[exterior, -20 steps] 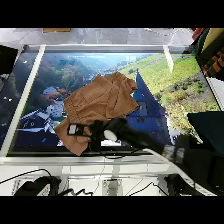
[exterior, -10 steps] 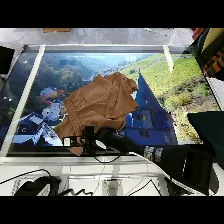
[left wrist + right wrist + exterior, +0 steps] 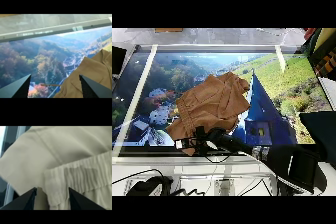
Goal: Fold the clothes and pants, and hang the long-sleeved shirts on hangers.
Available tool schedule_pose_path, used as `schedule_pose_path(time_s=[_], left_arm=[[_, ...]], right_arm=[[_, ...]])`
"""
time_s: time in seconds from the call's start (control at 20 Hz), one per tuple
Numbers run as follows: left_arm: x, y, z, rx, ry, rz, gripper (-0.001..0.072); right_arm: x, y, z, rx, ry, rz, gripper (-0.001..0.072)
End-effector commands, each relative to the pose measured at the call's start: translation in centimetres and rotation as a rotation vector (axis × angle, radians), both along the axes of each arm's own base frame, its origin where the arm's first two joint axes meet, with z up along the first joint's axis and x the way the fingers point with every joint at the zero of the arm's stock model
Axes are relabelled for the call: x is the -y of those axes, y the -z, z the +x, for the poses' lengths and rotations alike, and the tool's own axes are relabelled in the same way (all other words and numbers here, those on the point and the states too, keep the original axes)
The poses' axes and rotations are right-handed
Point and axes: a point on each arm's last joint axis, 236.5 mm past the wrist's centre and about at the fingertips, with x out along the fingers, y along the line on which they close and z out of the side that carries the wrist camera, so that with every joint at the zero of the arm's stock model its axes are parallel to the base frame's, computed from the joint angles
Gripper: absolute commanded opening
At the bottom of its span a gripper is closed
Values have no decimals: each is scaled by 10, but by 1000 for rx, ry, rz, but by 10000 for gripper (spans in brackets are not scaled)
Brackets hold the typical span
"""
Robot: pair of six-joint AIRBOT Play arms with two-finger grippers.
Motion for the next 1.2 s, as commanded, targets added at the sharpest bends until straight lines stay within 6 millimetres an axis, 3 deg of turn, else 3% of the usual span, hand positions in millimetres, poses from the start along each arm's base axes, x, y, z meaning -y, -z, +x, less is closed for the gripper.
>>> schedule_pose_path(time_s=[0.0, 0.5, 0.55, 0.7, 0.85, 0.9, 1.0, 1.05, 1.15], left_arm=[[0, 0, 0, 0, -1, 0, 694], [0, 0, 0, 0, -1, 0, 694], [0, 0, 0, 0, -1, 0, 694], [0, 0, 0, 0, -1, 0, 695], [0, 0, 0, 0, -1, 0, 694], [0, 0, 0, 0, -1, 0, 694], [0, 0, 0, 0, -1, 0, 694], [0, 0, 0, 0, -1, 0, 694], [0, 0, 0, 0, -1, 0, 694]], right_arm=[[-14, -3, 8, 16, -1, 22, 446], [0, 19, -7, -71, -36, -111, 445], [1, 22, -6, -60, -42, -119, 442], [-3, 23, 2, -38, -21, -100, 343], [-7, 18, 15, -10, 37, -70, 336], [-5, 19, 17, -5, 45, -77, 288], [-2, 20, 19, 2, 50, -91, 102], [-1, 19, 19, 3, 51, -92, 49], [-2, 12, 20, 3, 66, -78, 26]])
